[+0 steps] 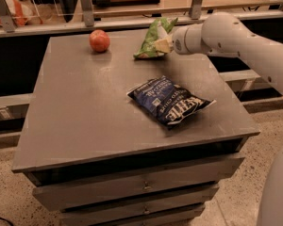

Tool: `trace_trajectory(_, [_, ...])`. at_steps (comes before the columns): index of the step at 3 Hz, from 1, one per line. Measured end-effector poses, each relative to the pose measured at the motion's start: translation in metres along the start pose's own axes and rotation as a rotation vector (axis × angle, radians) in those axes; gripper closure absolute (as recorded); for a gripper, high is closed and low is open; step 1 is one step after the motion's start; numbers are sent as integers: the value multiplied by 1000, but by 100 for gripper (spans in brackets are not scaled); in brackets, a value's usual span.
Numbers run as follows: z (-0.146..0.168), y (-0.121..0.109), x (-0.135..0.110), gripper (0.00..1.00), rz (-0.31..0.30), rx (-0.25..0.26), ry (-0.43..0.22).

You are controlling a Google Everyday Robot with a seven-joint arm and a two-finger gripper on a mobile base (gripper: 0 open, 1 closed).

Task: Pick green rice chip bag

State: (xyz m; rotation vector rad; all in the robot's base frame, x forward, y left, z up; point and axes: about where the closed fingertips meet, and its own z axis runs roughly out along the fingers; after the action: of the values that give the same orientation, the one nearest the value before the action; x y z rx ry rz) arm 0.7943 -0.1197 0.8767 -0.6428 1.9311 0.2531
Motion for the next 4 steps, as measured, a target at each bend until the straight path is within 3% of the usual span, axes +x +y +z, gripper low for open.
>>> trace_trajectory(1, [-2,-4,0,100,-9,-28,4])
trace_trajectory(2, [-9,1,-8,100,-7,-131,-59])
trace_trajectory(3, [-7,20,-23,100,28,-324,-183])
trace_trajectory(4, [-31,27,-61,100,22,-470,-289])
